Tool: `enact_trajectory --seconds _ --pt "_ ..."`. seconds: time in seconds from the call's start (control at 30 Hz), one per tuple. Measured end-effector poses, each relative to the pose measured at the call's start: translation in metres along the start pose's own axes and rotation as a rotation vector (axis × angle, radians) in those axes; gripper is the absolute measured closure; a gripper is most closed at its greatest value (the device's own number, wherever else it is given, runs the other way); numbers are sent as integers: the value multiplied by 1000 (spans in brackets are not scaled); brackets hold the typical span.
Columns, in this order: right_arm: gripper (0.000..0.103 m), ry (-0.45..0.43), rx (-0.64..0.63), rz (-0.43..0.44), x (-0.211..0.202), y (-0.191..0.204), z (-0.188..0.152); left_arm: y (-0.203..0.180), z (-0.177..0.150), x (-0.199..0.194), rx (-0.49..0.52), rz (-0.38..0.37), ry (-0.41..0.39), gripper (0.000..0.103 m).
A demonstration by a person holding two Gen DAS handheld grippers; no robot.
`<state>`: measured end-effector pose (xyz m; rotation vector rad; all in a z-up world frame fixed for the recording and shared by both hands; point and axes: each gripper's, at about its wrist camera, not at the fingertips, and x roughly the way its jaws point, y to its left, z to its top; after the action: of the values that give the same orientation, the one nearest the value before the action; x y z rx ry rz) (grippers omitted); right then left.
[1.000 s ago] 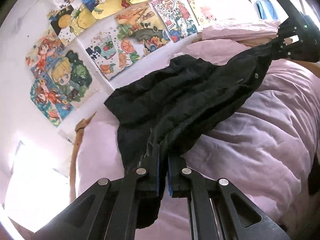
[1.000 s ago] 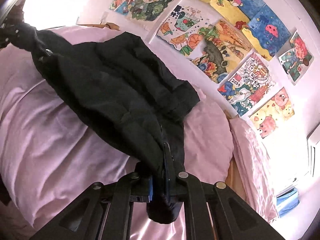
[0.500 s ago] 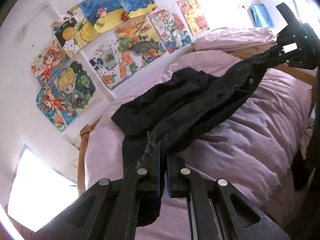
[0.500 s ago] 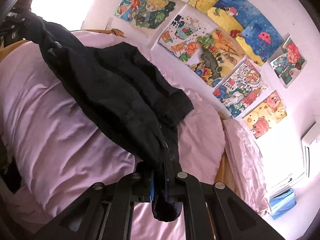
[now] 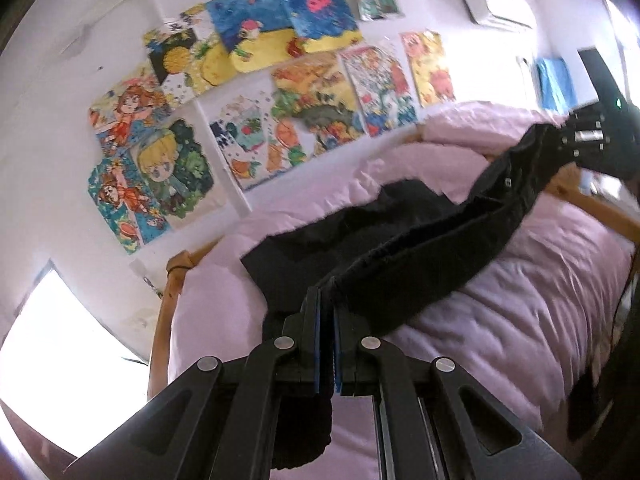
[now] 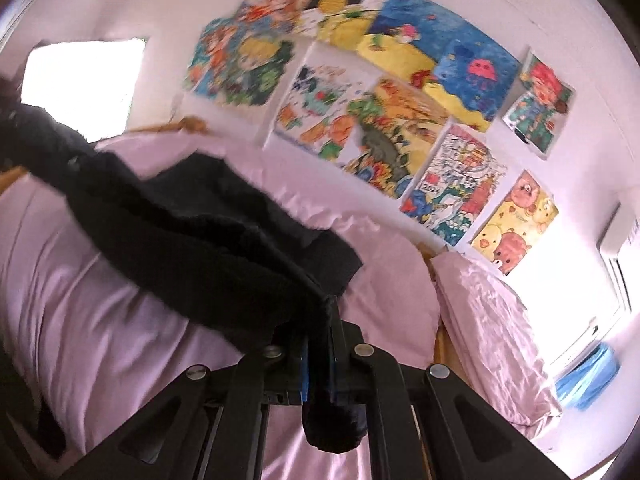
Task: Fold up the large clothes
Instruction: 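Lift the gripped hem with both grippers and fold it toward the collar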
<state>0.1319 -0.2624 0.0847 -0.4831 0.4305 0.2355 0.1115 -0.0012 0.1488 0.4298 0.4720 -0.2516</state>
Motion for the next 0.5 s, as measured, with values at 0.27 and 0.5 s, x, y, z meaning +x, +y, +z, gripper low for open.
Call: enact_trajectory --seconds 0.27,0.5 --pt "96 -46 112 -60 64 -38 59 37 64 47 -39 118 -70 99" --pt "96 -65 157 -80 127 -60 87 68 101 110 -69 188 -72 99"
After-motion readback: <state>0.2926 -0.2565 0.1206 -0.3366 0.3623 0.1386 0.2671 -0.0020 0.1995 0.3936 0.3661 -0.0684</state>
